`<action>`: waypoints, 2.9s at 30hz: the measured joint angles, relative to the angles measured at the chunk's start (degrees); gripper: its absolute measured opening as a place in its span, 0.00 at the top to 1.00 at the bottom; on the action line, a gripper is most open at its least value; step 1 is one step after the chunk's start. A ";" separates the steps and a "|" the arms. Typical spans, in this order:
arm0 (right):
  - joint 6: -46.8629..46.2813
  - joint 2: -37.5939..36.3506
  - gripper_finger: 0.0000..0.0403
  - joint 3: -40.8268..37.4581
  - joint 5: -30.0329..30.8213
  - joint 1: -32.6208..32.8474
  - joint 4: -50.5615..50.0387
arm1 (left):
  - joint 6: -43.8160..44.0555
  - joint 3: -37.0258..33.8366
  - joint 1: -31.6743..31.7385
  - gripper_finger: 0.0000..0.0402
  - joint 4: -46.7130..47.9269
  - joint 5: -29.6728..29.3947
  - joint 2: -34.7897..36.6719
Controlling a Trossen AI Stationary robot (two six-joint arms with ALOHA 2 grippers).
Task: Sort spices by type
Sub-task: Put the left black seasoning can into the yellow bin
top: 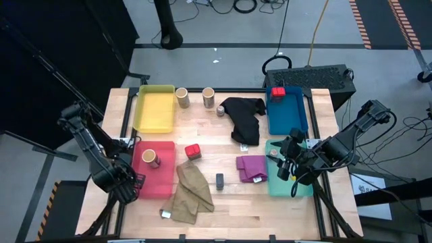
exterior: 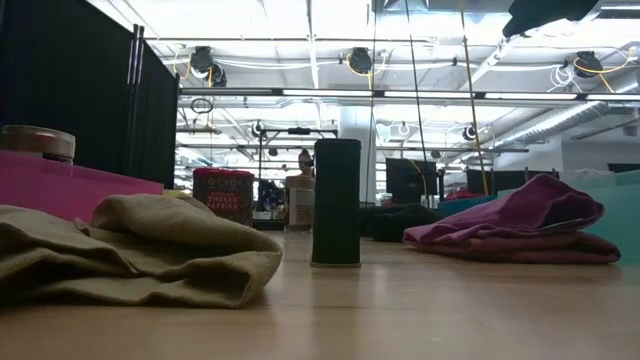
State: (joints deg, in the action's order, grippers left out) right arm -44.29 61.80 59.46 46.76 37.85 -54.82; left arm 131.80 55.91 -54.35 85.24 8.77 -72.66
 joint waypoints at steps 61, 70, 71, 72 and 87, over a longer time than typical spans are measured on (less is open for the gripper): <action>0.00 0.00 0.47 0.00 0.22 0.01 0.14 | -1.75 -9.58 -0.07 0.67 -9.32 -0.18 6.36; 0.00 0.00 0.47 0.00 0.21 0.01 0.14 | -1.61 -11.02 -0.07 0.51 -10.12 -1.70 6.36; 0.00 0.00 0.47 0.00 0.20 0.02 0.14 | -1.59 -11.14 -0.07 0.50 -10.11 -1.51 6.36; 0.00 0.00 0.47 0.00 0.20 0.00 0.14 | -1.59 -11.15 -0.07 0.49 -10.09 -1.45 6.36; 0.00 0.00 0.47 0.00 0.20 0.02 0.16 | -1.63 -11.02 -0.07 0.49 -9.34 -1.46 6.36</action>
State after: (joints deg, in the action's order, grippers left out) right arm -44.29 61.80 59.46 46.96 37.86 -54.65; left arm 130.17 44.89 -54.41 75.90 7.31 -66.30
